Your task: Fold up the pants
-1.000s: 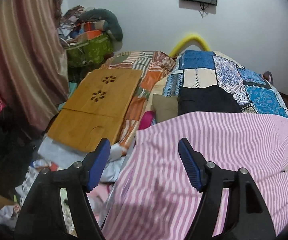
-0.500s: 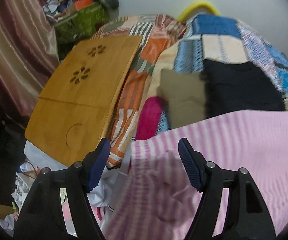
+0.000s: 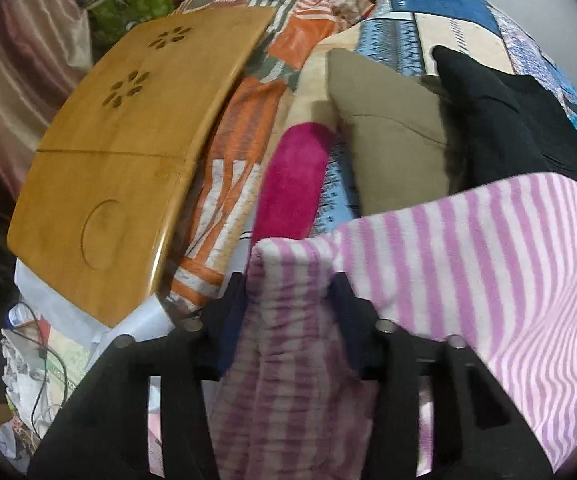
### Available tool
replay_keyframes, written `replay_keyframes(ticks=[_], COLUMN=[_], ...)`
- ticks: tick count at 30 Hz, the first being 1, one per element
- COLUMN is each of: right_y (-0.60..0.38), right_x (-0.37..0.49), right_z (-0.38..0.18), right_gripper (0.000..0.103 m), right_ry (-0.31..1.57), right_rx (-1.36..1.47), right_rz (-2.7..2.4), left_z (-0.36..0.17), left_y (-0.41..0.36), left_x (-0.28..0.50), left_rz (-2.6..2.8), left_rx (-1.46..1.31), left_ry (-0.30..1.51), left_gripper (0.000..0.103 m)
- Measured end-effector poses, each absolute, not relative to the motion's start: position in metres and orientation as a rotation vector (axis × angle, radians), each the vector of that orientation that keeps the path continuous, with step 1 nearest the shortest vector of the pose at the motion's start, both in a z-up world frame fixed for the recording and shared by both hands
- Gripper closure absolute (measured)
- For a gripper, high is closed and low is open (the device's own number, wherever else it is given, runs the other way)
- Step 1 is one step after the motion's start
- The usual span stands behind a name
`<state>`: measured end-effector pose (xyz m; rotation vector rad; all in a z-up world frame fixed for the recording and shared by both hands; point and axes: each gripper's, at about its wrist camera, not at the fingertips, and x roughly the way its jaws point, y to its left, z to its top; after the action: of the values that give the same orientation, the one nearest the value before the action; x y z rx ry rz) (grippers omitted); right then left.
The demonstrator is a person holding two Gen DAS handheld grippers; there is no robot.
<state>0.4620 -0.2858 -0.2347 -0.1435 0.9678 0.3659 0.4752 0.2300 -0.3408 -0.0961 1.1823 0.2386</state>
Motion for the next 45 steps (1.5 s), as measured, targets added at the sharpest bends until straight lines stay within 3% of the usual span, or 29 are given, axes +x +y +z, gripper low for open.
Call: replay_keyframes(ticks=[4, 7, 9, 13, 29, 38, 40, 42, 45], right_y=[-0.284, -0.275, -0.271, -0.275, -0.295, -0.294, -0.287, -0.279, -0.257], right_x=[0.453, 0.448, 0.446, 0.438, 0.321, 0.255, 0.257, 0.26, 0.264], right_z=[-0.233, -0.229, -0.226, -0.215, -0.126, -0.095, -0.103, -0.116, -0.143], right_gripper=[0.051, 0.084, 0.094, 0.097, 0.099, 0.099, 0.089, 0.057, 0.05], right_ry=[0.951, 0.936, 0.925, 0.885, 0.789, 0.778, 0.811, 0.843, 0.851], right_rx=[-0.154, -0.197, -0.22, -0.215, -0.159, -0.147, -0.143, -0.143, -0.267], right_rz=[0.398, 0.393, 0.375, 0.346, 0.353, 0.374, 0.405, 0.424, 0.418], left_z=[-0.333, -0.322, -0.311, -0.283, -0.177, -0.173, -0.179, -0.184, -0.191], left_y=[0.222, 0.221, 0.22, 0.222, 0.207, 0.193, 0.191, 0.189, 0.185], left_x=[0.472, 0.468, 0.465, 0.46, 0.372, 0.316, 0.315, 0.315, 0.316], left_rz=[0.259, 0.291, 0.315, 0.334, 0.217, 0.145, 0.14, 0.137, 0.136], left_rx=[-0.044, -0.036, -0.01, 0.004, 0.014, 0.035, 0.028, 0.032, 0.046], left_ry=[1.149, 1.111, 1.075, 1.012, 0.851, 0.87, 0.883, 0.893, 0.899], left_gripper=[0.072, 0.075, 0.076, 0.078, 0.08, 0.08, 0.08, 0.08, 0.08])
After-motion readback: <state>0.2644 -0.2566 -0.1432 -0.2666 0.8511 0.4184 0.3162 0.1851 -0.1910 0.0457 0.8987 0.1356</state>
